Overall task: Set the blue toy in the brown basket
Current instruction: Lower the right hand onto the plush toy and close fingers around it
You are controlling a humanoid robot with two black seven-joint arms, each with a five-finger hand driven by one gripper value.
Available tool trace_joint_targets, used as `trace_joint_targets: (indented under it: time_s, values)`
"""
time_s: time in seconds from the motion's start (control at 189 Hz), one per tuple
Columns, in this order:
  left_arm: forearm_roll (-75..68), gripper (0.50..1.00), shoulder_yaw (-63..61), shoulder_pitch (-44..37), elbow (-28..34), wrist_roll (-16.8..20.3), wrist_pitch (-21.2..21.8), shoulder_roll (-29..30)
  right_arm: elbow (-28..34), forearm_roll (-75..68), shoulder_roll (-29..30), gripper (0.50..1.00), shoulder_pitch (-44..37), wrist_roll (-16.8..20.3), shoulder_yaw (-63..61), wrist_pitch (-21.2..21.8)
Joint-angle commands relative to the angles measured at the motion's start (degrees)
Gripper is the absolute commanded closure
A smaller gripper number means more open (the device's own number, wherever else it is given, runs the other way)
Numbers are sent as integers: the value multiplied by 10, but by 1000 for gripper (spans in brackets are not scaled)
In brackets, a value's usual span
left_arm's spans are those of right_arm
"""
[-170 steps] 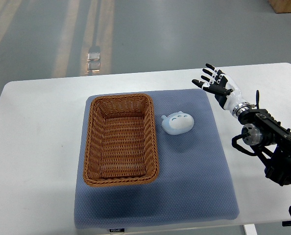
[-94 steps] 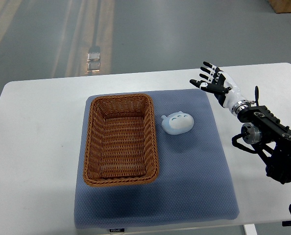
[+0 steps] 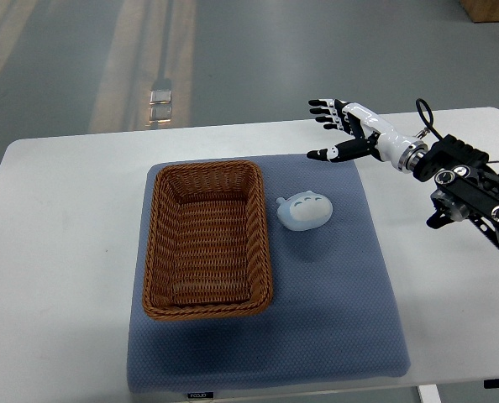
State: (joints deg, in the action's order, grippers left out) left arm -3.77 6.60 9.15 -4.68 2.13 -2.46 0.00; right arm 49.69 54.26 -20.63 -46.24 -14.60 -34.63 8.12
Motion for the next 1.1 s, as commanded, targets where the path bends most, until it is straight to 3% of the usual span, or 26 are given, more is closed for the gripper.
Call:
trace_joint_targets:
  time_s: [0.0,0.17,0.334,0.879,1.097]
  values:
    - [0,500,0,0,1,0,0,0,17,19,-39,589,-51,-2,66,30]
    - [-1,500,-1,1,0,0,0,0,47,82,-71,591,-126,-3,158,82]
    - [0,500,-2,1,-2,0,0,0,63,133,-72,591,-176,-16,239,97]
    - [-1,500,-2,2,-2,0,0,0,75,176,-42,595,-202,-15,341,89]
    - [0,500,-2,3,-2,0,0,0,56,200,-27,597,-183,-11,355,51]
